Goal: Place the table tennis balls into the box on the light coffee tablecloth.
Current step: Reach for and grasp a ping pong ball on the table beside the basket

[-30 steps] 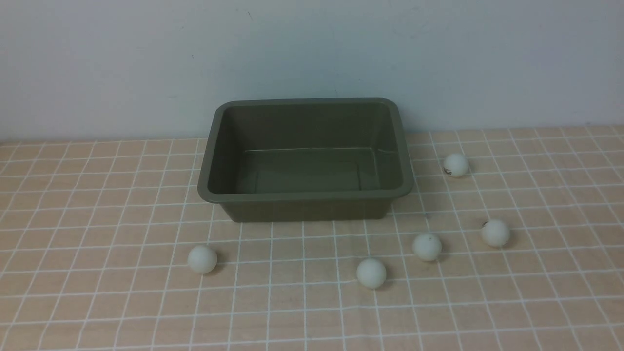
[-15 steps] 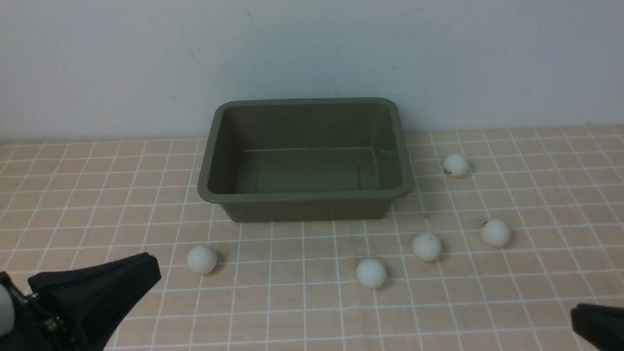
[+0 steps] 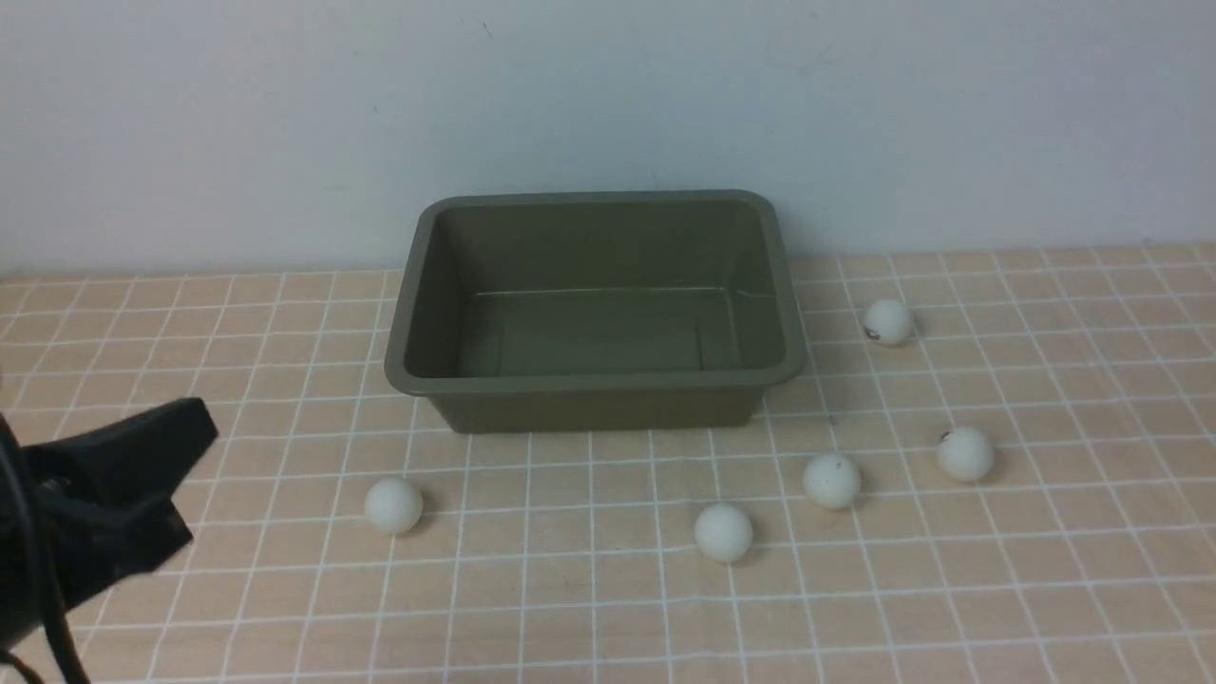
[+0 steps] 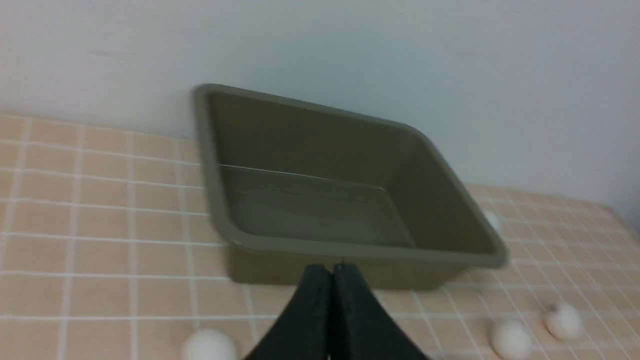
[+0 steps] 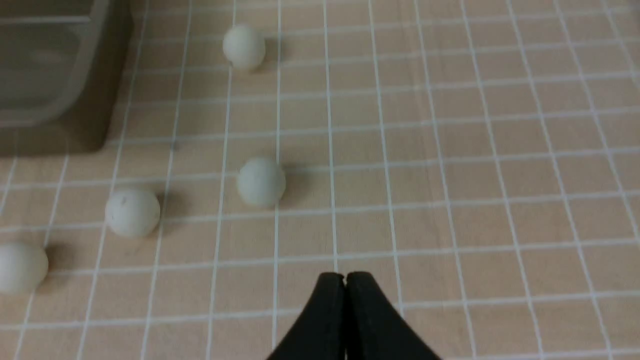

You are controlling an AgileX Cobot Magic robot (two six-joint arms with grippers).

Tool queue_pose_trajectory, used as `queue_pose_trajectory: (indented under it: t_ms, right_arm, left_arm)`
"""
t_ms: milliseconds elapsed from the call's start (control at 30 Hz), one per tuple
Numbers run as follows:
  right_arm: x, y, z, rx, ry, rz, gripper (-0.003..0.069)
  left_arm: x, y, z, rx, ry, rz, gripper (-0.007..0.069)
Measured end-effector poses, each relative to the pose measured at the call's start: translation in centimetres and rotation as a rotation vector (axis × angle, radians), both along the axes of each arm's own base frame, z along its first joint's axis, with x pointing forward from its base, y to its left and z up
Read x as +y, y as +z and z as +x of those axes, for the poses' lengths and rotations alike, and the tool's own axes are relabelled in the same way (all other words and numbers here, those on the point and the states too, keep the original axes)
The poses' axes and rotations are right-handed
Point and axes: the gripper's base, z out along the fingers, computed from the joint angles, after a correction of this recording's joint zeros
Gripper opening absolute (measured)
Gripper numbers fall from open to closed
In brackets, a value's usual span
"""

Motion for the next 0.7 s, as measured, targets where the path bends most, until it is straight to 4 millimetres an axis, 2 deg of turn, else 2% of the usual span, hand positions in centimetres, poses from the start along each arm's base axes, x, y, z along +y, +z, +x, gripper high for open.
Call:
queue_pose_trajectory:
  t_ms: [67,200,333,467,567,700]
  right_arm:
    - [0.0,1.2,0.7,-0.021,0.000,-0.002,-0.0016]
    - [-0.1,2.0,1.5,-0.026,0.000,-0.005,-0.0016]
    - [-0.4,1.8,2.0,-0.008,-0.002,-0.051,-0.0016]
    - [-0.5,1.5,2.7,-0.008,0.047,-0.134,-0.0016]
    - [0.2,1.2,3.6,-0.017,0.113,-0.148,-0.0016]
    - [1.5,0.3,4.9,0.007,0.212,-0.139,-0.0016]
  left_arm:
    - [1.1,-0.2,0.8,0.012,0.127,-0.004,-0.0069]
    - [2.2,-0.8,1.8,0.024,0.261,0.058,-0.0069]
    - [2.5,-1.9,3.0,0.054,0.233,0.278,-0.0069]
    - [2.5,-3.7,4.3,0.140,0.178,0.387,-0.0069]
    - [2.0,-5.1,5.1,0.224,0.129,0.350,-0.0069]
    - [-0.1,-6.8,5.4,0.385,-0.024,0.095,-0.0069]
